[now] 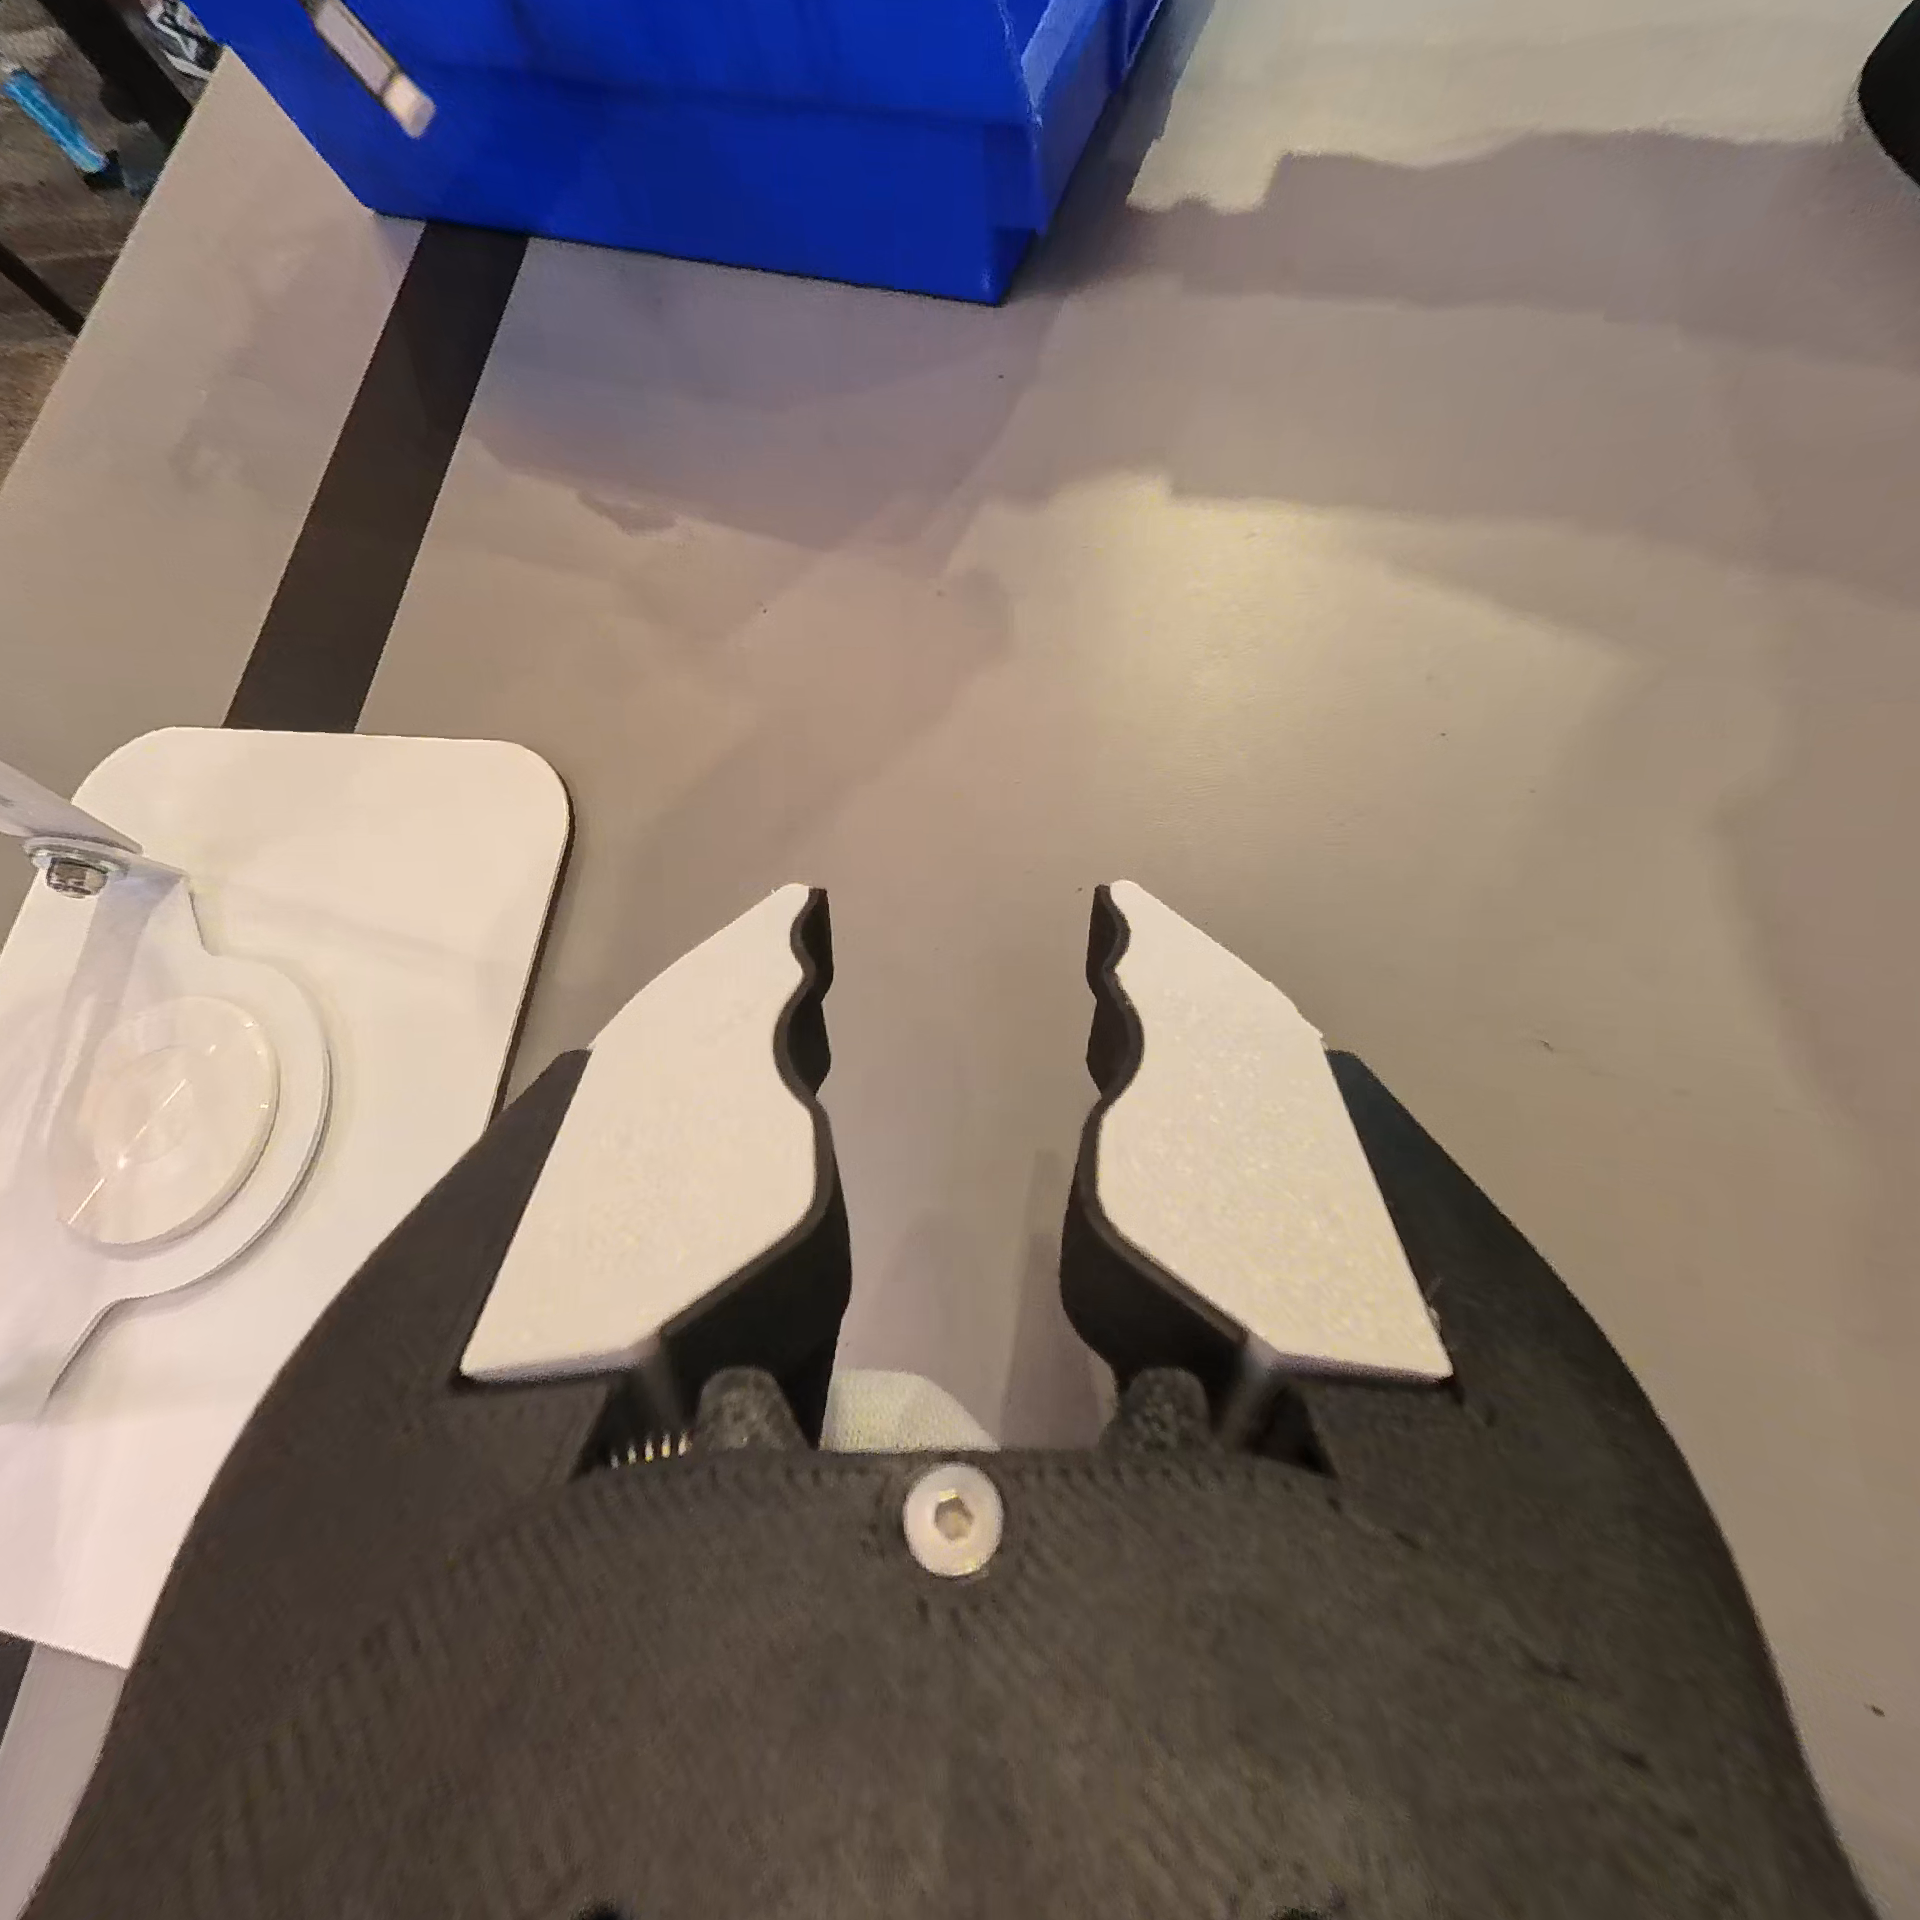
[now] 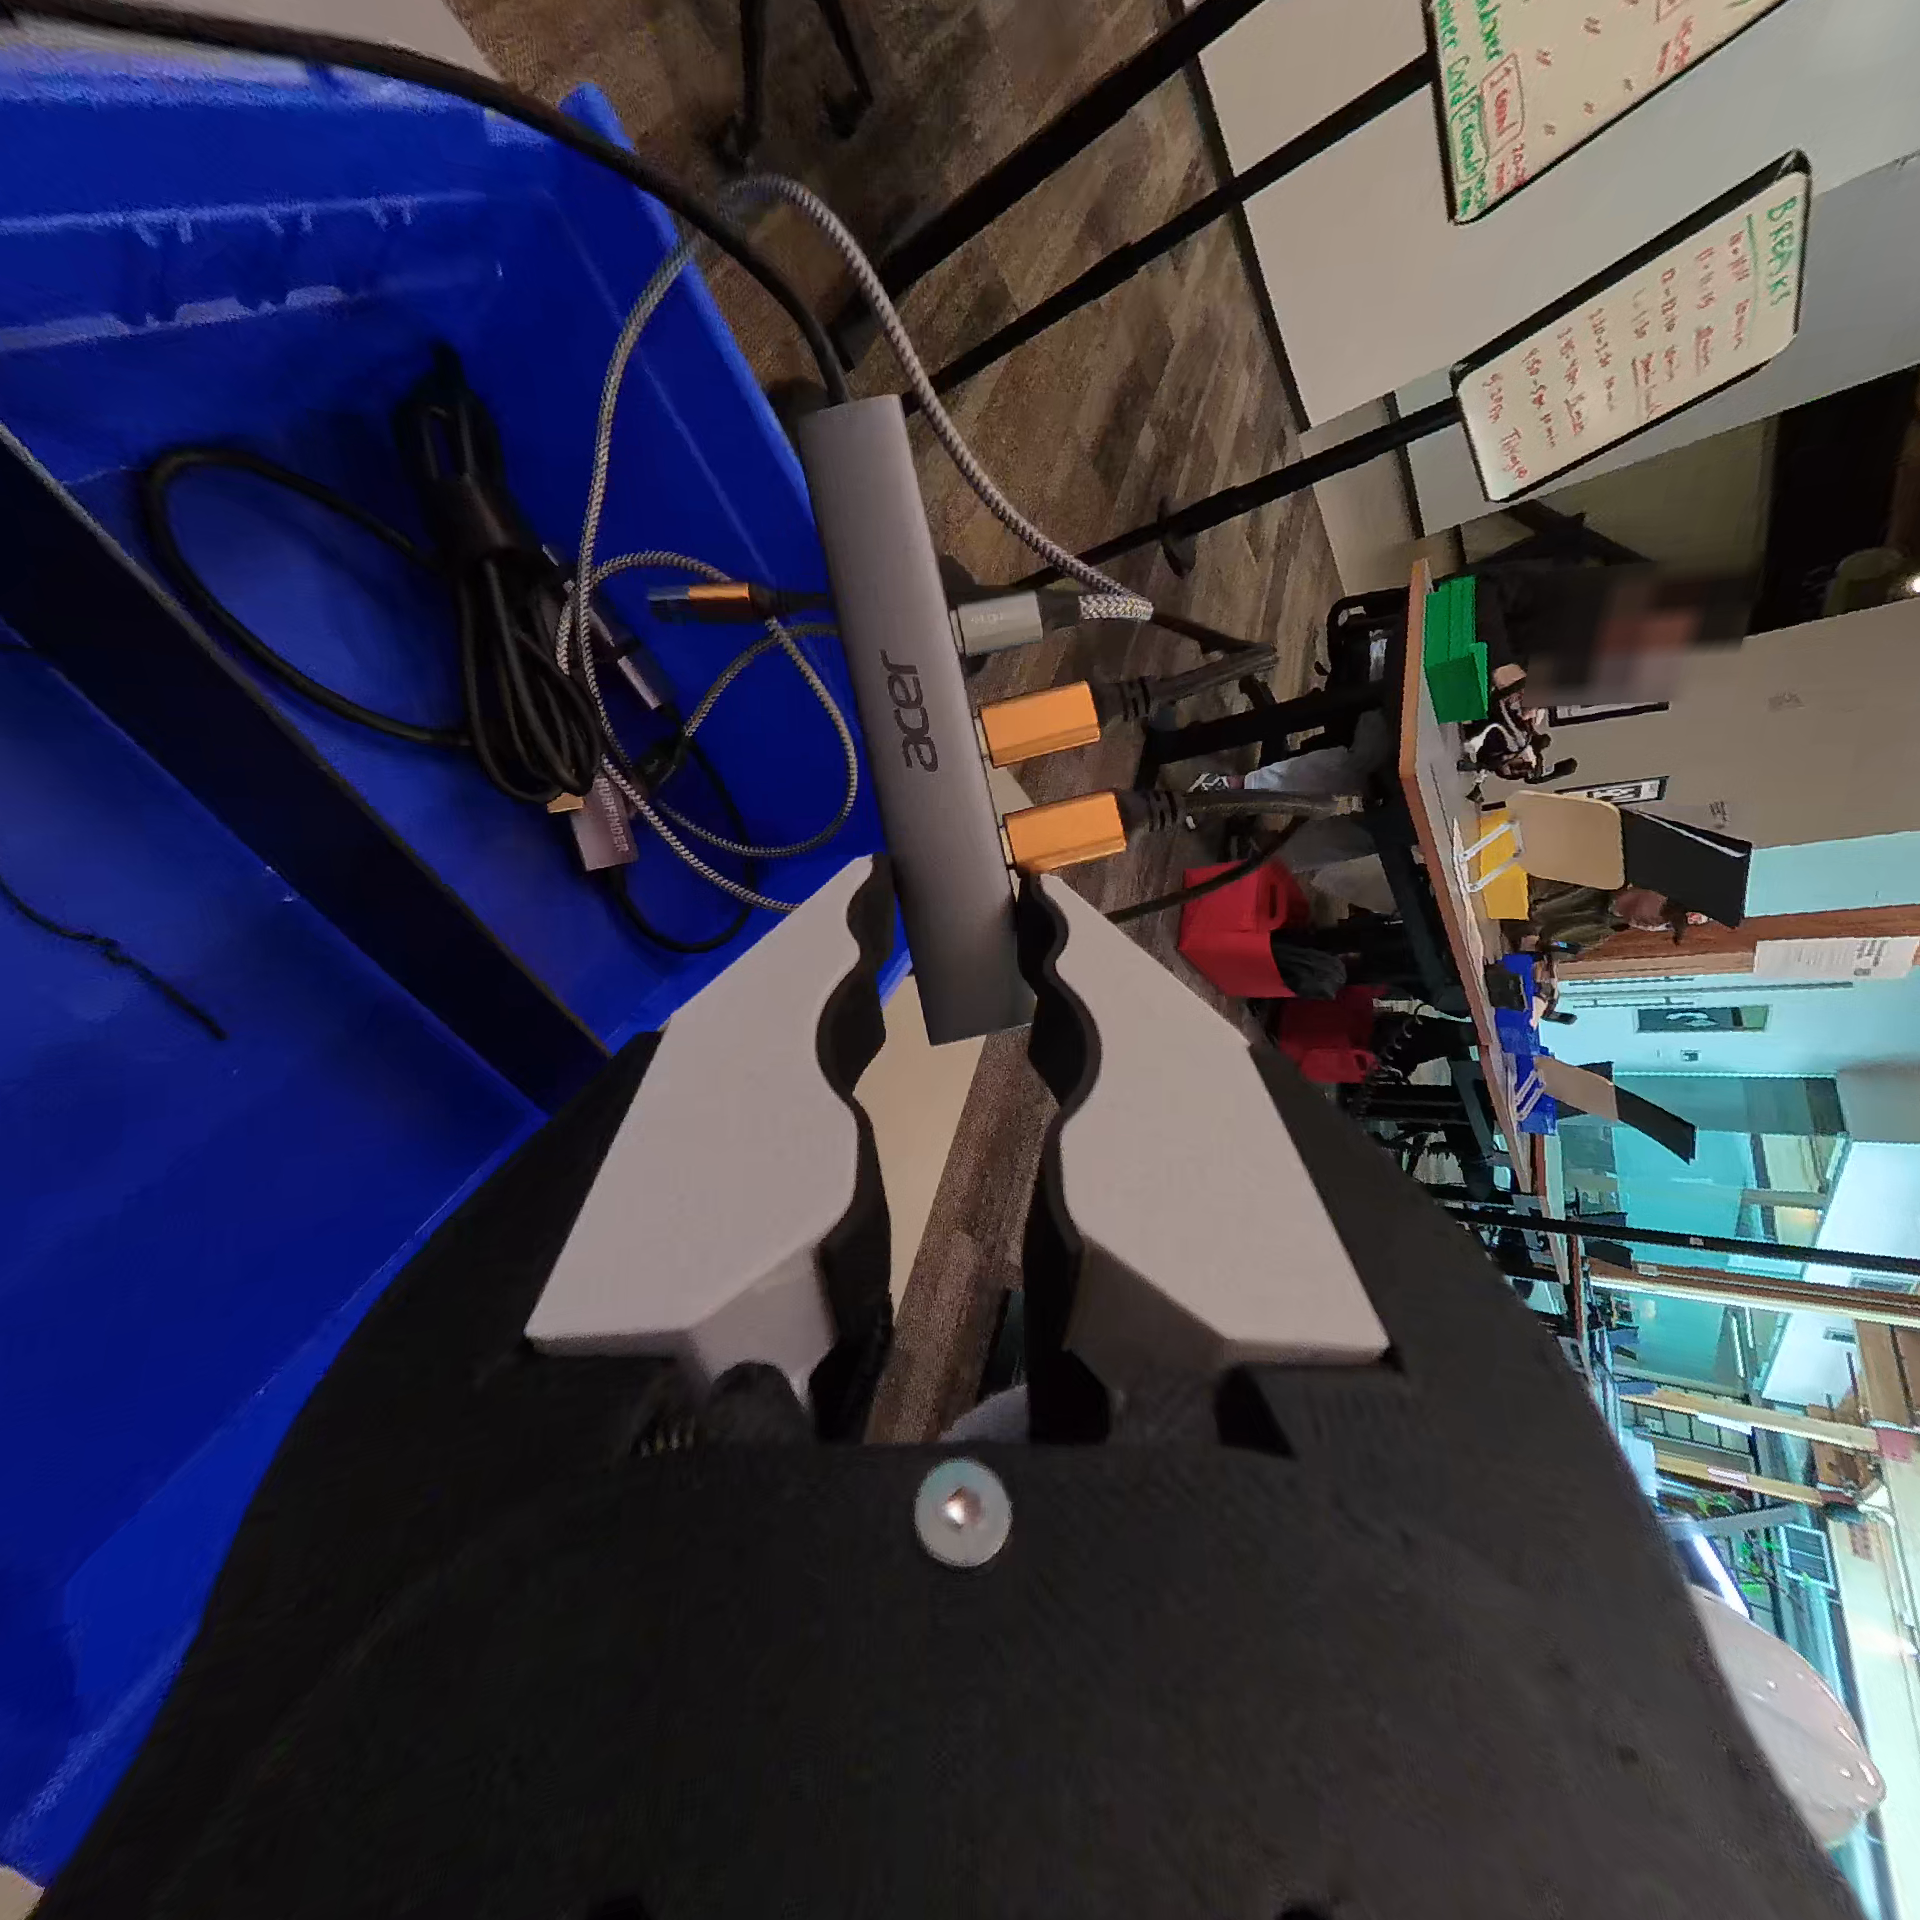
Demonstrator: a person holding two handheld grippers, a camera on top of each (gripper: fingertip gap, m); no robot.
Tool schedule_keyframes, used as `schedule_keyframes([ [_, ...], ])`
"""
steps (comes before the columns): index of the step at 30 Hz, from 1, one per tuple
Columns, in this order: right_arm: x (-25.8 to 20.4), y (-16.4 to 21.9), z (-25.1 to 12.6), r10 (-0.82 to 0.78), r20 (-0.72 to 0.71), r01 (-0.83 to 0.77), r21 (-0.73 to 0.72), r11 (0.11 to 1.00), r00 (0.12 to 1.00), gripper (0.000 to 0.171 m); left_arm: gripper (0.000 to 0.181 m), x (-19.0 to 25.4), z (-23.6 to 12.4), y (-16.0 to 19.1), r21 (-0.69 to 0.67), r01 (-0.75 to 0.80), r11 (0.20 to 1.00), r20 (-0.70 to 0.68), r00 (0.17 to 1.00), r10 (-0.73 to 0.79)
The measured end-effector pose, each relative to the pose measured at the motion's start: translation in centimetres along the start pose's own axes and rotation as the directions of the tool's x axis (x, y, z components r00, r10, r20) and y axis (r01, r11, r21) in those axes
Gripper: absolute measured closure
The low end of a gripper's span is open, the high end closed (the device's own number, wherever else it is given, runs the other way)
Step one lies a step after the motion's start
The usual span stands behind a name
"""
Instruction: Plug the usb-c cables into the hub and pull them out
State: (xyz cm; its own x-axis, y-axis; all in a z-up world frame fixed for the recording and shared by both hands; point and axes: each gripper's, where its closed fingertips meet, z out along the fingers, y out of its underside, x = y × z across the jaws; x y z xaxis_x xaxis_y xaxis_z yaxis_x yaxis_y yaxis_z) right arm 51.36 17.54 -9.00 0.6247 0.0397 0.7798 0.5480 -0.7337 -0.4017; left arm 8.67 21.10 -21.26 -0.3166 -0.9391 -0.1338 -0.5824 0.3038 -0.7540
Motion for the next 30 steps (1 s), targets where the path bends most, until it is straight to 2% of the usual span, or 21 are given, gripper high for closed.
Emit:
schedule_keyframes([
  [9,5.6,-3.3,-3.3,0.109,-0.049,-0.105,0.073,0.992,0.993,0.149,0.134,0.4,0.6,0.1,-0.011,-0.002,1.0,-0.013,1.0,0.002],
  [14,7.1,-4.8,-4.7,0.187,-0.044,-0.181,0.103,0.978,0.981,0.149,0.134,0.4,0.5,0.0,-0.005,-0.001,1.0,-0.014,1.0,0.001],
  [24,4.6,-7.4,-4.5,0.433,0.101,-0.445,0.192,0.875,0.896,0.149,0.134,0.4,0.6,0.0,-0.005,-0.002,1.0,-0.016,1.0,0.002],
  [30,2.0,-4.2,-2.6,0.546,0.151,-0.565,0.159,0.81,0.824,0.149,0.134,0.3,0.5,0.1,-0.007,0.0,1.0,-0.013,1.0,0.0],
])
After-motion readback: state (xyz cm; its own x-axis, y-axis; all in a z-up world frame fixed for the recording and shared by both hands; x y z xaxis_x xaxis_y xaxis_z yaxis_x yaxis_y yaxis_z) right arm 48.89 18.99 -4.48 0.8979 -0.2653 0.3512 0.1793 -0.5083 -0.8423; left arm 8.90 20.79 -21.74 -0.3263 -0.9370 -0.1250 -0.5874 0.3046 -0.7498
